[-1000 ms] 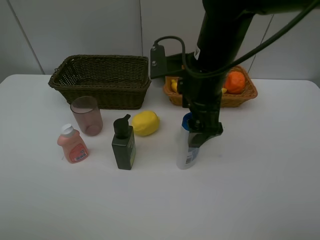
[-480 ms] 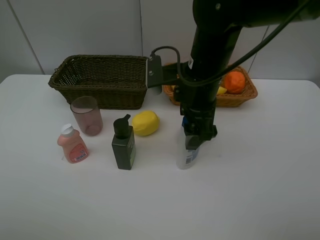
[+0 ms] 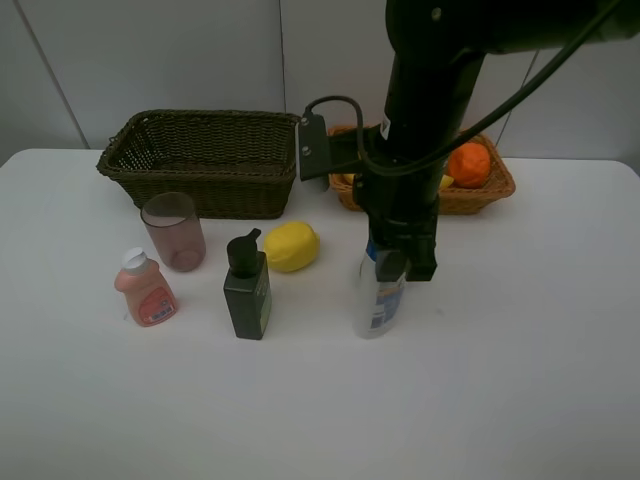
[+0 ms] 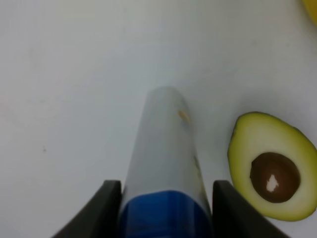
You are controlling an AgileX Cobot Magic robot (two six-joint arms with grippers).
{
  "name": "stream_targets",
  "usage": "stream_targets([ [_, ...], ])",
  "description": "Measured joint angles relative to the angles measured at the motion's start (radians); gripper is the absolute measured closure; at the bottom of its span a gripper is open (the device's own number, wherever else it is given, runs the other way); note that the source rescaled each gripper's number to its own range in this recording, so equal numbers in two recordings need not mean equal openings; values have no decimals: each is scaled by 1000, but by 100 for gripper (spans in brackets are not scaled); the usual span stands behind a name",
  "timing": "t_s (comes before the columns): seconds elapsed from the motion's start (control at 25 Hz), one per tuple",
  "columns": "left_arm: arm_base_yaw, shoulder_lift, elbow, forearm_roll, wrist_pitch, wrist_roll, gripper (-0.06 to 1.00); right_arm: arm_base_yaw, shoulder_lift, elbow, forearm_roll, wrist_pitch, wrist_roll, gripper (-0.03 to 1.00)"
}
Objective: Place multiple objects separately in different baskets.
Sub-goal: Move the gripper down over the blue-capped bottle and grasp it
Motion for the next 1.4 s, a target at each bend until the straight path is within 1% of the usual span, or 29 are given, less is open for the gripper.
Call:
stream_targets([
  [0.76, 0, 0, 0, 0, 0, 0, 4, 0, 0, 0, 26, 7, 0, 87],
  [0.88, 0, 0, 0, 0, 0, 0, 4, 0, 0, 0, 27, 20, 0, 87],
  [1.08, 0, 0, 0, 0, 0, 0, 4, 0, 0, 0, 27, 70, 0, 87],
  [1.4, 0, 0, 0, 0, 0, 0, 4, 0, -28, -49, 28, 78, 0, 87],
])
